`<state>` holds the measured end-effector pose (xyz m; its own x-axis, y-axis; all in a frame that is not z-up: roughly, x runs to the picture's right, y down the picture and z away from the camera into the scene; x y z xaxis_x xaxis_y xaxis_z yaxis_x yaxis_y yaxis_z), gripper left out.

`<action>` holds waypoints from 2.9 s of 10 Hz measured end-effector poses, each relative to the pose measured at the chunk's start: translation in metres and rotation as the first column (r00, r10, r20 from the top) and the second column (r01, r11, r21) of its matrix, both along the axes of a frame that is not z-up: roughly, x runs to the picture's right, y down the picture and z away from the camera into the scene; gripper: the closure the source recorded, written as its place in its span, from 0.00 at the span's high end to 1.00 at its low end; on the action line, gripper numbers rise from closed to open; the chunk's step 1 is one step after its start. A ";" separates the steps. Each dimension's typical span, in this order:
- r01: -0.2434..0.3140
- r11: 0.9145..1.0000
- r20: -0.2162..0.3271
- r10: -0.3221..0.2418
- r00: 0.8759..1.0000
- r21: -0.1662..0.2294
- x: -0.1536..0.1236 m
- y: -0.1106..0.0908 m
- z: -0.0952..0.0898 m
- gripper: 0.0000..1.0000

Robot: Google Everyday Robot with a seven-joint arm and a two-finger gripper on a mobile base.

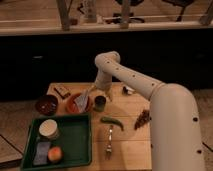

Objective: Stack cups on top of each other

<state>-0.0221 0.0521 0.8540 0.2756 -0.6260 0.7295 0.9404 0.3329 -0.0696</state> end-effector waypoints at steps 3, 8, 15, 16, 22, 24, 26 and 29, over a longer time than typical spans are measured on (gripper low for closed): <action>0.009 1.000 0.007 -0.009 1.000 0.007 0.003 -0.001 0.000 0.80; 0.027 0.999 0.026 -0.028 0.999 0.040 -0.007 -0.014 -0.001 0.80; 0.028 0.999 0.025 -0.029 0.999 0.038 -0.007 -0.014 -0.001 0.80; 0.028 0.999 0.025 -0.029 0.999 0.038 -0.007 -0.014 -0.001 0.80; 0.027 0.999 0.024 -0.028 0.999 0.038 -0.006 -0.014 -0.001 0.80; 0.027 0.999 0.024 -0.028 0.999 0.038 -0.006 -0.014 -0.001 0.80; 0.027 0.999 0.024 -0.028 0.999 0.038 -0.006 -0.014 -0.001 0.80; 0.027 0.999 0.024 -0.028 0.999 0.038 -0.006 -0.014 -0.001 0.80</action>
<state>-0.0277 0.0383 0.8528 0.2403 -0.6600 0.7117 0.9504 0.3091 -0.0343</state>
